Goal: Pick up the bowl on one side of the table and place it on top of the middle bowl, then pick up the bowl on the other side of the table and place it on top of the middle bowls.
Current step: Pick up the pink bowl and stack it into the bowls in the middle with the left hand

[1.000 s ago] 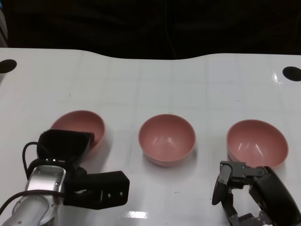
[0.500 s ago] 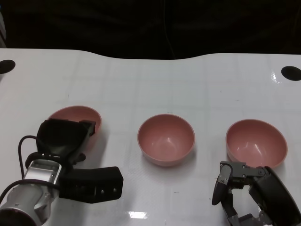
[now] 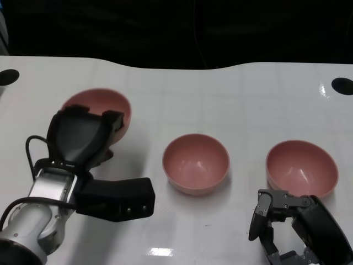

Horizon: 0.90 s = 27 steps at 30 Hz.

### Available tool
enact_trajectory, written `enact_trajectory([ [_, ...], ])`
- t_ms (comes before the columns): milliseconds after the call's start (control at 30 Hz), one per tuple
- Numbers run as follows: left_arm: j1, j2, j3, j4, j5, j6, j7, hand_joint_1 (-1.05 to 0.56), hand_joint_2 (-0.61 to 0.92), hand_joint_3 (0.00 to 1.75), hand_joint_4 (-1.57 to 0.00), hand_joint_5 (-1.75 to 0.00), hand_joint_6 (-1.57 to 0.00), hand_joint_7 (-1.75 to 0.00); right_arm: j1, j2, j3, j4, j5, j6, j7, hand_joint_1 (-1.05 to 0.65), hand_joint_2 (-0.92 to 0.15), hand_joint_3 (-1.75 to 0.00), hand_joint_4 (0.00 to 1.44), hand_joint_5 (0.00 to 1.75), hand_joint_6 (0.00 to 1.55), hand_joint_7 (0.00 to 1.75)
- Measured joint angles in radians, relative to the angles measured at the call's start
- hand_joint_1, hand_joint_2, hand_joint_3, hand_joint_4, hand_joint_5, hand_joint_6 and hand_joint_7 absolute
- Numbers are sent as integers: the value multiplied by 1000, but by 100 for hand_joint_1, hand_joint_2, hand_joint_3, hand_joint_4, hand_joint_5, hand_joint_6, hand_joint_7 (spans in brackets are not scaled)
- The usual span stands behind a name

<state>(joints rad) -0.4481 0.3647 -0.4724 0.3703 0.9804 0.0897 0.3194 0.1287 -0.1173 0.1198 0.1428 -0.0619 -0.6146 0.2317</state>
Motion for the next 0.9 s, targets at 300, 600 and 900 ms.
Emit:
enact_trajectory([
  [300, 12, -3, 3, -87, -39, -131, 35, -23, 56, 76, -91, -175, -75, -158, -1, 0, 0, 0, 0, 0, 1, 7, -9, -175, 98, 175, 88, 145],
  [600, -6, -20, 3, -85, -89, -282, 28, -25, 52, 73, -92, -175, -85, -138, 1, 0, 0, 0, 0, 0, 0, 6, -9, -175, 99, 175, 89, 145],
  [900, -64, -118, -41, 25, -115, -390, 29, -18, 39, 91, -97, -175, -87, -143, 5, 0, 2, -2, 0, 0, 1, 4, -10, -175, 99, 175, 88, 144],
])
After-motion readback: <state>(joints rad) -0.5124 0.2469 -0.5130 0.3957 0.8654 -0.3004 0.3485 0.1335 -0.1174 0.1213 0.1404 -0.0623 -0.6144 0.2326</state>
